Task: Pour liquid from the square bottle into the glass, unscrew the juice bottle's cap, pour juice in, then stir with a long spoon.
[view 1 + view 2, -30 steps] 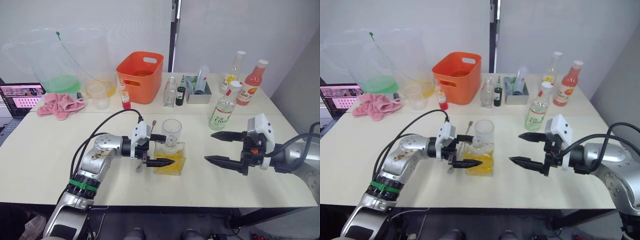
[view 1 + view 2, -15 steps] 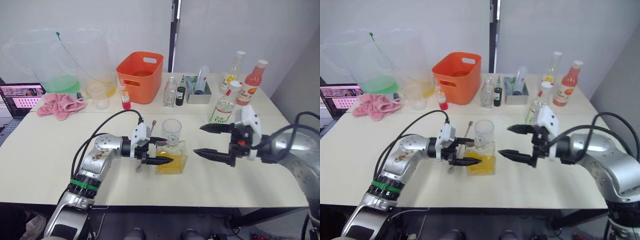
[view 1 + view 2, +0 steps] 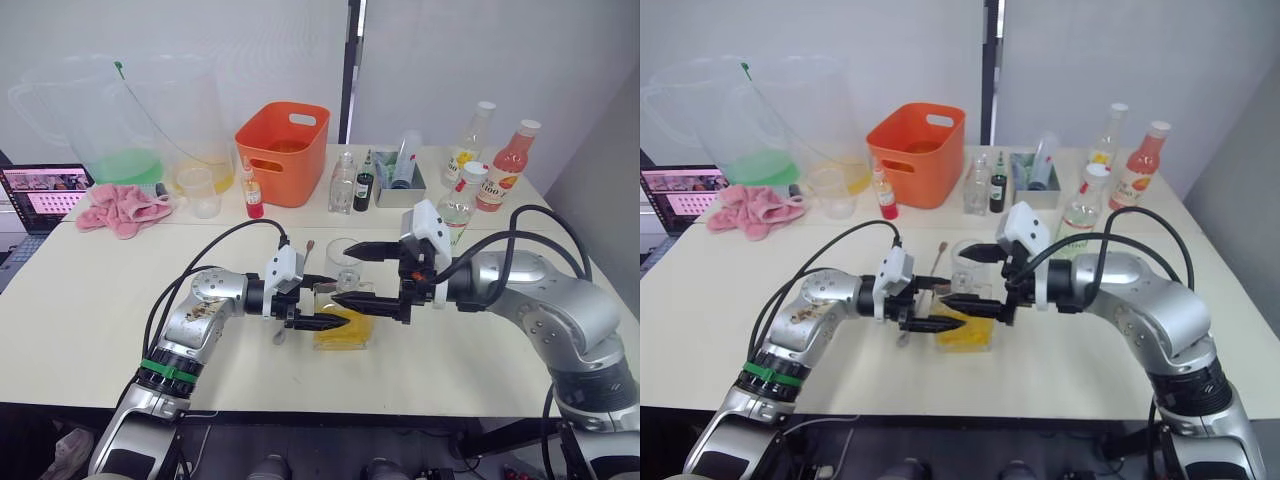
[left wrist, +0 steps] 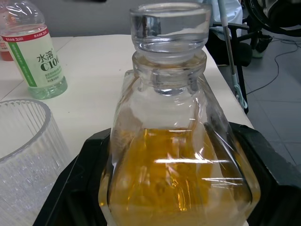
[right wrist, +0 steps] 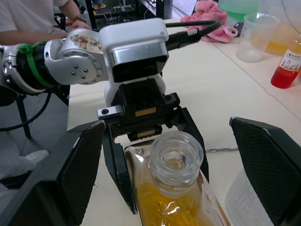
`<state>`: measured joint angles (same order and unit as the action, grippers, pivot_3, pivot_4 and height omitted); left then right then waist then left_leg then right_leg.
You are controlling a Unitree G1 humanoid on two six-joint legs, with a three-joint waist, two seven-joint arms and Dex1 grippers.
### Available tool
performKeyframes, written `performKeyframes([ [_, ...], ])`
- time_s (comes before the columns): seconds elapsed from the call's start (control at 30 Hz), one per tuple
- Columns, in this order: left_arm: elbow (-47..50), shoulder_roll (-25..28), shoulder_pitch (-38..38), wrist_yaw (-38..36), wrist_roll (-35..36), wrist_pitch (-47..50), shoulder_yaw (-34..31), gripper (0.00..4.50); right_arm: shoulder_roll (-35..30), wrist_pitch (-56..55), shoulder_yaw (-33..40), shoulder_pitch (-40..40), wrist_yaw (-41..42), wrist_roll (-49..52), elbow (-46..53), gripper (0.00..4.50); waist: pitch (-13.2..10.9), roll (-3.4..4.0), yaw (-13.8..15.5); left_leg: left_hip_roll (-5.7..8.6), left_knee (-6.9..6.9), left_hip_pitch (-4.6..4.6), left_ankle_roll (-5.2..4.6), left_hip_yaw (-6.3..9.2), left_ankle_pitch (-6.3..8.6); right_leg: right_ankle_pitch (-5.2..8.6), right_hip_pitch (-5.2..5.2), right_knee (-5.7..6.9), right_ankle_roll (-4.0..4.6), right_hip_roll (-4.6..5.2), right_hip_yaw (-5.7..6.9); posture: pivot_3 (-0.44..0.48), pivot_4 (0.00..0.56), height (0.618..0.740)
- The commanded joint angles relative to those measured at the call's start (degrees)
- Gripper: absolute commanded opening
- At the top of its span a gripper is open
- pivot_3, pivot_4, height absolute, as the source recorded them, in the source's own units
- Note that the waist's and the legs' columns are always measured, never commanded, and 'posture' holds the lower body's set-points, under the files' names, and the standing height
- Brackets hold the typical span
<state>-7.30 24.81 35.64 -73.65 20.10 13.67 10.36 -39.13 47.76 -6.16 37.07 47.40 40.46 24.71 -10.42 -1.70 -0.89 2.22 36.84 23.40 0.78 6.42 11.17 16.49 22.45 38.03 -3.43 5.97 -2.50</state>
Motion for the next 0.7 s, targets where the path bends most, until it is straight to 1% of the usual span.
performKeyframes([
  [0.03, 1.14, -0.29, 1.49, -0.56, 0.66, -1.58, -0.47, 2.79, 0.45, -2.72, -0.22, -0.55, 0.49, -2.09, 0.76, 3.33, 0.0, 0.0, -0.01, 0.0, 0.0, 0.0, 0.0, 0.0, 0.0, 0.0, 0.0, 0.0, 0.0, 0.0, 0.0, 0.0, 0.15, 0.74],
  [0.17, 0.78, -0.52, 1.77, -0.57, 0.65, -1.71, -0.36, 2.79, 1.68, -3.6, -0.28, -1.26, 0.23, -2.96, 0.53, 1.96, 0.0, 0.0, -0.01, 0.0, 0.0, 0.0, 0.0, 0.0, 0.0, 0.0, 0.0, 0.0, 0.0, 0.0, 0.0, 0.0, 0.15, 0.74],
  [0.23, 0.61, -0.62, 1.89, -0.6, 0.61, -1.82, -0.32, 2.79, 2.02, -3.86, -0.16, -1.48, 0.13, -3.48, 0.34, 1.32, 0.0, 0.0, -0.01, 0.0, 0.0, 0.0, 0.0, 0.0, 0.0, 0.0, 0.01, 0.01, 0.0, 0.0, 0.0, 0.0, 0.15, 0.74],
  [0.27, 0.51, -0.69, 1.94, -0.56, 0.51, -2.02, -0.33, 2.79, 2.09, -3.94, -0.08, -1.56, 0.06, -3.74, 0.26, 1.08, 0.0, 0.0, -0.01, 0.0, 0.0, 0.0, 0.0, 0.0, 0.0, 0.0, 0.0, 0.01, 0.0, 0.0, 0.0, 0.0, 0.15, 0.74],
  [0.4, 0.52, -0.81, 2.15, -0.26, -0.71, -3.47, 0.05, 2.79, 1.1, -5.76, -0.48, -2.0, 1.29, -5.8, -0.47, 1.08, 0.0, 0.0, 0.02, 0.0, 0.0, -0.01, 0.0, 0.0, 0.0, 0.0, 0.0, 0.01, 0.0, 0.0, 0.0, 0.0, 0.15, 0.74],
  [0.6, 0.6, -1.46, 1.77, 0.49, 0.23, -1.07, -0.4, 2.79, 2.93, -4.66, 3.18, -0.35, 3.43, -0.24, 0.11, 1.08, 0.0, 0.0, 0.0, 0.0, 0.0, -0.01, 0.0, 0.0, 0.0, 0.0, -0.01, 0.0, 0.0, 0.0, 0.0, 0.0, 0.15, 0.74],
  [0.7, -0.69, -1.4, 1.39, 0.52, -0.86, -0.79, 0.43, 2.79, 3.08, -3.3, 4.91, 1.2, 4.03, 2.52, 0.7, 1.08, 0.0, 0.0, -0.01, 0.0, 0.0, 0.01, 0.0, 0.0, 0.0, 0.0, 0.02, 0.01, 0.0, 0.0, 0.0, 0.0, 0.15, 0.74],
])
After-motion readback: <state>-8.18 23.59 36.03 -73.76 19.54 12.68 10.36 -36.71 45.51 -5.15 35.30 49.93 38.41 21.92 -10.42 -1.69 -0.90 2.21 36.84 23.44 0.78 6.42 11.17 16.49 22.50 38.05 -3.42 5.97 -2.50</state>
